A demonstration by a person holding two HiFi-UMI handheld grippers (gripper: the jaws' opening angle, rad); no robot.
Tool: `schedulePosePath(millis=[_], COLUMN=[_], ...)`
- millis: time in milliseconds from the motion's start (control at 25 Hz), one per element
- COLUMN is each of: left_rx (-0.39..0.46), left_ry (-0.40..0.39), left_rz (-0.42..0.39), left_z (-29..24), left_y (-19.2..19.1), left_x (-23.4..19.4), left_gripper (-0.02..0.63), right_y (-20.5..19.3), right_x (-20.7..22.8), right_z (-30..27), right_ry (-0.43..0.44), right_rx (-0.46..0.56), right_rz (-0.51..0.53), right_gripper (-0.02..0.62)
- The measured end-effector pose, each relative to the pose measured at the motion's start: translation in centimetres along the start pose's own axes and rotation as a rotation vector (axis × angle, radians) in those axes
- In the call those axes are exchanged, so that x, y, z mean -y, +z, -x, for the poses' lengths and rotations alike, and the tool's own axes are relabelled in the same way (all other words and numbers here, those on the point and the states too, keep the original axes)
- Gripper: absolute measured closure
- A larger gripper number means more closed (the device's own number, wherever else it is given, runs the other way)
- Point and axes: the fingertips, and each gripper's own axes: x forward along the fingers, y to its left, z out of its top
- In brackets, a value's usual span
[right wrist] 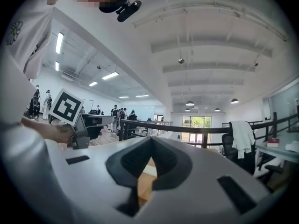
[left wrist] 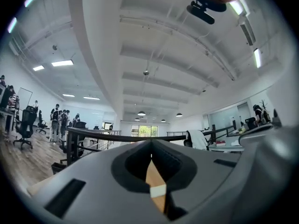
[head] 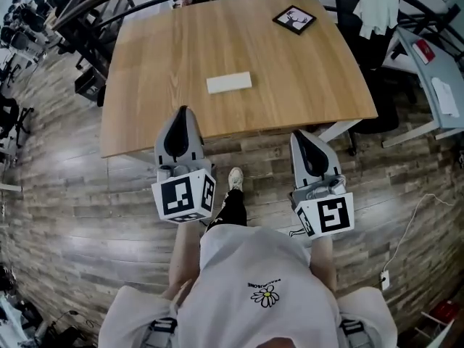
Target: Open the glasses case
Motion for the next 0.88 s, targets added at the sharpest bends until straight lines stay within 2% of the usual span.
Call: schedulePosePath(millis=[160, 440, 600, 760, 880], left_rx=[0.004, 0.013, 0.001, -0.09, -0.106], left_ry=[-0.038, -0.091, -0.084, -0.167, -0.158], left_rz=[-0.049, -0.034, -0.01, 0.047, 0.055], left_z=[-6.2, -14.0, -16.7, -17.5, -17.7], left_y=[-0.4, 0.2, -0.4, -3.4, -4.3], left_x=[-1.2, -5.4, -6.8, -5.8, -5.6], left_gripper=[0.589, 0.588, 0.588, 0.588, 0.588], right_y=[0.0, 1.9, 1.3, 0.3, -0.3], right_x=[1.1, -0.5, -1.1, -0.2, 0.4], right_z=[-7.6, -19.3, -22.4, -23.7, -24.4], right_ry=[0.037, 0.103, 0.127, 0.106, 0.129], right_rx=[-0.013, 0.026, 0.016, 0.006, -0.009], right_rz=[0.02, 0.081, 0.051, 0.053, 0.047], right_gripper=[0.589, 0.589, 0.589, 0.589, 0.589])
